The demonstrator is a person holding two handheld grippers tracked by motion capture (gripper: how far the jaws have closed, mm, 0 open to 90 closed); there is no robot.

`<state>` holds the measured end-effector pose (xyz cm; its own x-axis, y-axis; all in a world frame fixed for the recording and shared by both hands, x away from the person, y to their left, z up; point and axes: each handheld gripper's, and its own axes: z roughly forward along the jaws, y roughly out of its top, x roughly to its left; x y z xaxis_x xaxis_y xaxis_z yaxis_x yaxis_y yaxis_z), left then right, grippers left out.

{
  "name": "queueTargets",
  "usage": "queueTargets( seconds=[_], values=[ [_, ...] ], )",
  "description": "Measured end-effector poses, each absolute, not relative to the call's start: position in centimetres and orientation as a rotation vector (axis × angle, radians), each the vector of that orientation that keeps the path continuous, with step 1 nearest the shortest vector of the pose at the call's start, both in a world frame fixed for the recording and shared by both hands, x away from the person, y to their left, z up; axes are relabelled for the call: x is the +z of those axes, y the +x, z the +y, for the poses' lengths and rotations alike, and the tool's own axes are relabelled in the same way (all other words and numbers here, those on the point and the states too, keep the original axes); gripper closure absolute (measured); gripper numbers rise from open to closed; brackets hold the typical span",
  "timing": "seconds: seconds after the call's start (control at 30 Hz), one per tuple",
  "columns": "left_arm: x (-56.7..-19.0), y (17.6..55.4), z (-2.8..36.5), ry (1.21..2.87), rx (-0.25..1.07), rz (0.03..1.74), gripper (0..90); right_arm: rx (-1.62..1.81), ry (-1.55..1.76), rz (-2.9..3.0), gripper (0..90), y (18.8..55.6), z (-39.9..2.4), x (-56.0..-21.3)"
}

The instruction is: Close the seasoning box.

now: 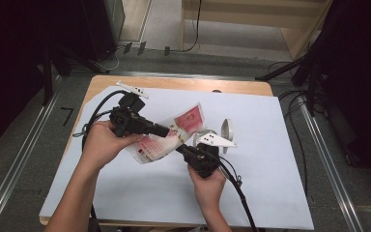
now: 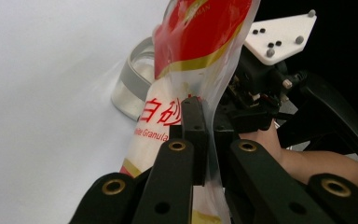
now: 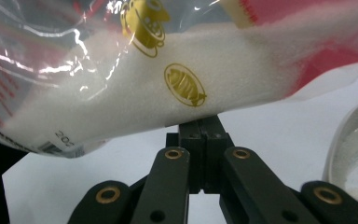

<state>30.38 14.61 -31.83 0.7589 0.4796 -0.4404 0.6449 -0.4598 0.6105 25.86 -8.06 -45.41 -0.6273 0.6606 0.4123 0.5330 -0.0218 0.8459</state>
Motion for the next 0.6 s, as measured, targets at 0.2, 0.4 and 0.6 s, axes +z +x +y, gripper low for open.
queueTargets(
  seconds=[0.2,0.4,0.6],
  values=[
    [-32.00,30.15,14.88,2.161,-0.243,0.822,90.0,1.734,1.308,2.110,90.0,25.95,-8.16,-45.11],
    [-32.25,29.81,14.91,2.198,-0.217,0.811,90.0,1.720,1.315,2.103,90.0,26.08,-8.21,-44.94],
    [-32.22,29.61,15.28,2.191,-0.127,0.841,90.0,1.732,1.319,2.103,90.0,26.37,-8.22,-44.91]
  ],
)
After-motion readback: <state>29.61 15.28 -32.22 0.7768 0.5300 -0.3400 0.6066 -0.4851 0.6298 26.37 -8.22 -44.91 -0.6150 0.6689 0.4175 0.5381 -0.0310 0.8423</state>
